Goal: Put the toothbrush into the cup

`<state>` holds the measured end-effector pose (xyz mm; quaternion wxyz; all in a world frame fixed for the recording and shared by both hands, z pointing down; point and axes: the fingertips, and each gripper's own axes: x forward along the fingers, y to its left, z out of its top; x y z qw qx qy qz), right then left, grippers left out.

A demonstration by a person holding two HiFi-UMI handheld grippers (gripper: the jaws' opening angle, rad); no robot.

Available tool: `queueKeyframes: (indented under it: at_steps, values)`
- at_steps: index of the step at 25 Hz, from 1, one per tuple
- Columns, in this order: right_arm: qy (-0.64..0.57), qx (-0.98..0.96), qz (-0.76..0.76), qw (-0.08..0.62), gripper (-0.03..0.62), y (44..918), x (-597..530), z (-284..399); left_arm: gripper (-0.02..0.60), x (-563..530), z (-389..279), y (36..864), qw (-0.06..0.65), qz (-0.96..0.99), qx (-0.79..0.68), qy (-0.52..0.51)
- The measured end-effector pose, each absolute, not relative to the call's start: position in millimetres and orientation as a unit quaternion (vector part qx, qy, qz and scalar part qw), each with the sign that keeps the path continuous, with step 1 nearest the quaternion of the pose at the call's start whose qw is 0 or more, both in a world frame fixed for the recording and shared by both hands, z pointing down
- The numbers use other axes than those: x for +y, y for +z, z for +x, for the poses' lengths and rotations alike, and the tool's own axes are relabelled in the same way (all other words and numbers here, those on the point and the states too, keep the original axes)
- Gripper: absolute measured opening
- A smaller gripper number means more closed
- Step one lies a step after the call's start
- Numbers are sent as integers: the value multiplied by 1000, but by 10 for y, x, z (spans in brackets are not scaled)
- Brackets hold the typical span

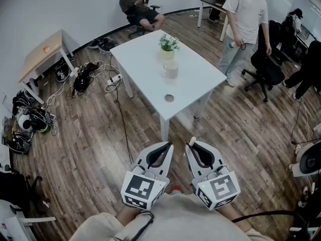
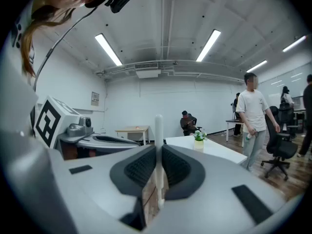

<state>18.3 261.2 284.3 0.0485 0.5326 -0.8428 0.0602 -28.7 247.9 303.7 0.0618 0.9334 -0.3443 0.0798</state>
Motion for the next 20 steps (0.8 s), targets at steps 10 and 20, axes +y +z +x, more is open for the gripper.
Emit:
queueKeyframes:
  at_steps: [10,20]
  values:
    - [61,-849,522,52,49,2860,2639,263,3,2512,-170,3034,58,932,-347,82]
    - [90,-849,519,33,49,2934,2737,571,3,2587,17,3057,59,926,-363,82]
